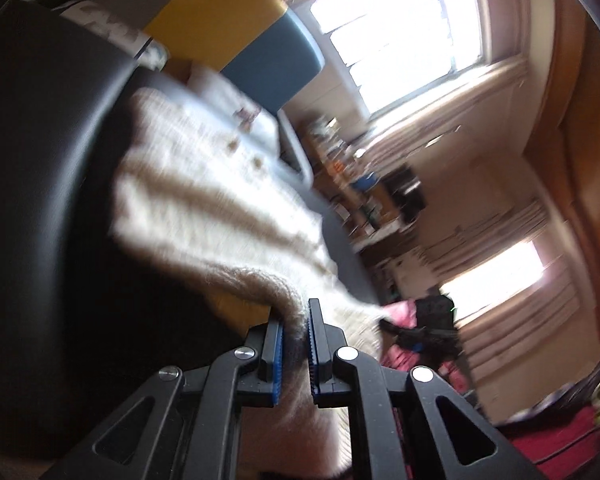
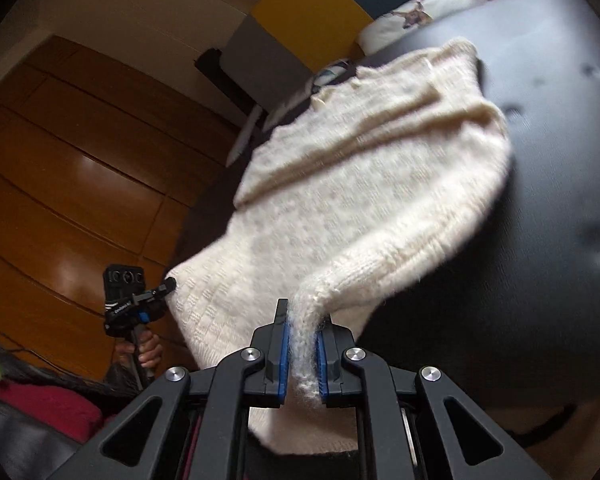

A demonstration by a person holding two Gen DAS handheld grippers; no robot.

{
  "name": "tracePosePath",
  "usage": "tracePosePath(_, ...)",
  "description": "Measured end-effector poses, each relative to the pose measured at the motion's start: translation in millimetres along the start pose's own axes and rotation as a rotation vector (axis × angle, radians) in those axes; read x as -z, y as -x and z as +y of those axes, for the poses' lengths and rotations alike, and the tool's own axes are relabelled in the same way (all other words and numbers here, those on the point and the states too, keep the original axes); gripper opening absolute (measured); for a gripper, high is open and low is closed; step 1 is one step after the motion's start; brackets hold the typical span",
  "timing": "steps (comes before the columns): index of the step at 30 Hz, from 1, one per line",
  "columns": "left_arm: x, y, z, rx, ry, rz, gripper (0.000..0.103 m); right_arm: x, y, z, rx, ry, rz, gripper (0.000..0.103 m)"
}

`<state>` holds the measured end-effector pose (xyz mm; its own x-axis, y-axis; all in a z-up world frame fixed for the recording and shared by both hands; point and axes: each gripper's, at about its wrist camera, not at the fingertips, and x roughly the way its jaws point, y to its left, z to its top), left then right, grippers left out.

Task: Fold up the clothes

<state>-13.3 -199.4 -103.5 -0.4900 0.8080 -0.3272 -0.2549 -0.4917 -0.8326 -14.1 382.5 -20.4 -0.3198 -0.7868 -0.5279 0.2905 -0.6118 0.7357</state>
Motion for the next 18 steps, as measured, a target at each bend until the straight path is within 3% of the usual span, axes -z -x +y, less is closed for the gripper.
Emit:
tracePosePath(3, -42.0, -12.9, 21.3, 0.055, 0.108, -0.095, 0.009, -34.9, -6.0, 0.2, -0.019, -0.002, -0.032, 0.012)
tracePosePath(8, -86.8, -79.1, 85.8, -0.187, 0.244, -0.054, 0.009, -107.8, -43.0, -45.7, 0.052, -0.097, -0.075, 0.012)
tracePosePath(9, -86.9, -92.2, 96.8, -0.228, 0.26, -0.016, 0.008, -122.4, -50.6, -55.3, 0.068, -0.117, -0.084, 0.012)
tracePosePath(12, -66.0, -96.7, 98.7, -0.251, 0.206, 0.037, 0.008, -126.2, -89.7, -94.1, 0.129, -0.196, 0.01, 0.01)
tracePosePath(18, -19.3, -58.6, 89.3, -0.274, 0.203, 0.05, 0.008, -74.5, -74.6, -83.9, 0.062, -0.207, -0.026, 0.01)
